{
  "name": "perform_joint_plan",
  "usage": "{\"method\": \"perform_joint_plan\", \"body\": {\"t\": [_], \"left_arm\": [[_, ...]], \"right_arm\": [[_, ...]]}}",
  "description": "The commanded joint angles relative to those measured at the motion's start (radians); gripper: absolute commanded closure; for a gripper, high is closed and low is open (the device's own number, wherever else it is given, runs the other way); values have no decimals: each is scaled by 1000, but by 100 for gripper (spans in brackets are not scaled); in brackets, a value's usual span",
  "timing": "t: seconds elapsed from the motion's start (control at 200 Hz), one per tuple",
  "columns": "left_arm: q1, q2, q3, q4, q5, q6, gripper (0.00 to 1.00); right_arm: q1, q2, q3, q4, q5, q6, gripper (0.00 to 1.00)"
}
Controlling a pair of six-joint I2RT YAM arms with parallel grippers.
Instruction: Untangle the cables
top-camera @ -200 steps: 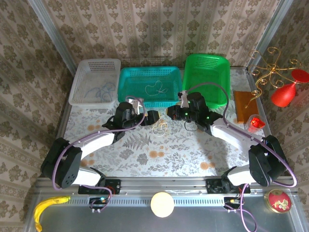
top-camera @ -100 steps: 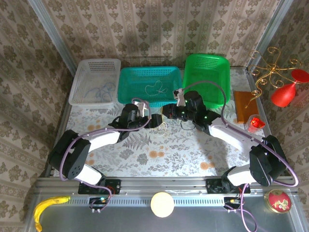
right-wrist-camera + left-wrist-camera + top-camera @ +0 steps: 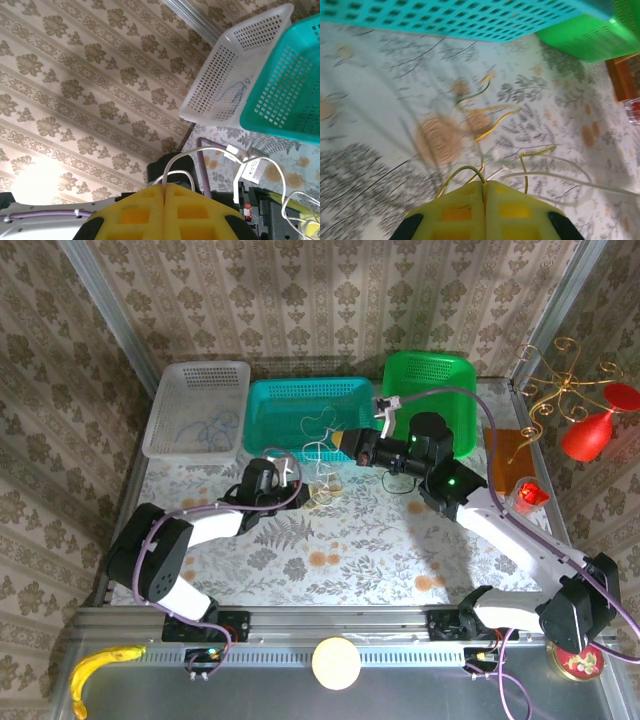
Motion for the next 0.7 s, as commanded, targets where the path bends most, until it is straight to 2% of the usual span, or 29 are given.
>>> {"method": "perform_joint_plan", "body": {"t": [0.0,0.065,0.225,0.465,0.695], "left_arm": [[20,-50,-34,8,27,12,97],[25,-67,-48,-2,25,17,100],[40,-92,-72,-16,26,25,100],[53,-109,-102,-29,31,40,100],[59,-100,-110,-21,32,40,100]], "right_arm": [[-7,-25,-10,11,9,18,100],[-14,-27,-27,18,20,25,100],[-23,-25,-28,55,0,61,100],[-22,-68,119,22,-55,53,100],[-23,-129,190,-8,-31,17,100]]}}
